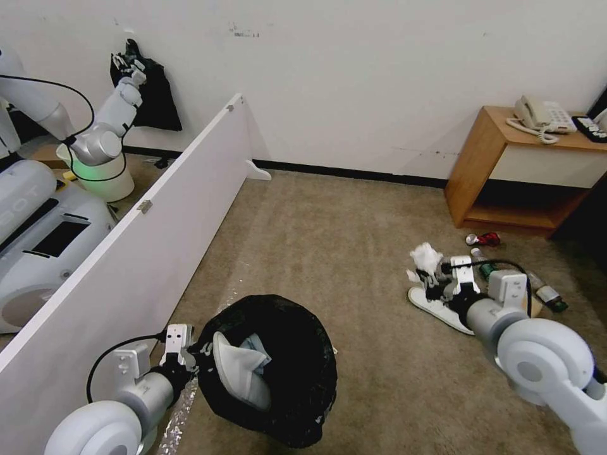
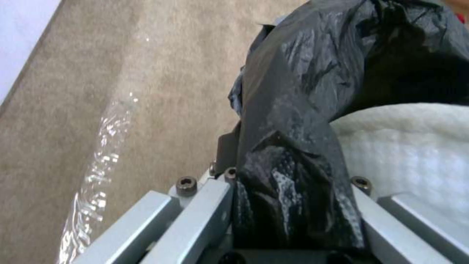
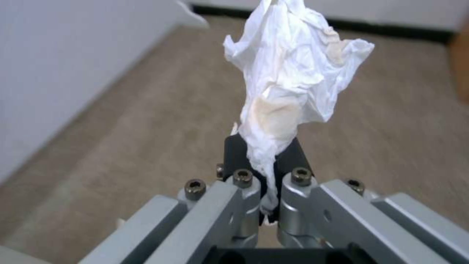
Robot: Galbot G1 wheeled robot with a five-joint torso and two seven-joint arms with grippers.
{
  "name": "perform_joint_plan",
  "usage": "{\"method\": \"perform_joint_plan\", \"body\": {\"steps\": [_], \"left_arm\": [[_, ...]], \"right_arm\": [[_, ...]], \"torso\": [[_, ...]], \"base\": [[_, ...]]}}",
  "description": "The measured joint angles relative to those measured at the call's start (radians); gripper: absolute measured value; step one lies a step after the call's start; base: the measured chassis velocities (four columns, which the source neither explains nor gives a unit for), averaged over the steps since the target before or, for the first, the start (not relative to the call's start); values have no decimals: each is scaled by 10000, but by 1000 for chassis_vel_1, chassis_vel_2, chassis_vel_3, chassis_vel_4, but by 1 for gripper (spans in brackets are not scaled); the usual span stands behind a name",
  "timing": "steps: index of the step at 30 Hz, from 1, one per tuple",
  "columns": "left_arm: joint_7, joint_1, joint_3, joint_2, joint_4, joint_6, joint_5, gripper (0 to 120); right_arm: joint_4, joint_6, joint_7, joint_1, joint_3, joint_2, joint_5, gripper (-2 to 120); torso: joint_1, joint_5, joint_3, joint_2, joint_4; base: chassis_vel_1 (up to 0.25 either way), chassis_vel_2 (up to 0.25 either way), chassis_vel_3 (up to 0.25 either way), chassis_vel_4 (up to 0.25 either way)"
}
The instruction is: Pick up the trash bin, then pick up the garbage from the floor and place it into the trash bin.
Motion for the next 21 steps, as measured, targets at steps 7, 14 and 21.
{"method": "perform_joint_plan", "body": {"steps": [7, 14, 21], "left_arm": [[121, 69, 303, -134, 120, 34, 328, 4], [163, -144, 518, -274, 250, 106, 448, 4], [219, -356, 712, -443, 407, 142, 636, 4]], "right_arm": [[480, 385, -894, 533, -250, -70, 488, 0], [436, 1017, -1986, 1103, -931, -122, 310, 0], [74, 1522, -2571, 2162, -2365, 274, 76, 0]], "torso": [[0, 0, 0, 0, 0], [0, -1, 0, 0, -2], [0, 1, 0, 0, 2]], "base": [[0, 0, 0, 0], [0, 0, 0, 0], [0, 0, 0, 0]]}}
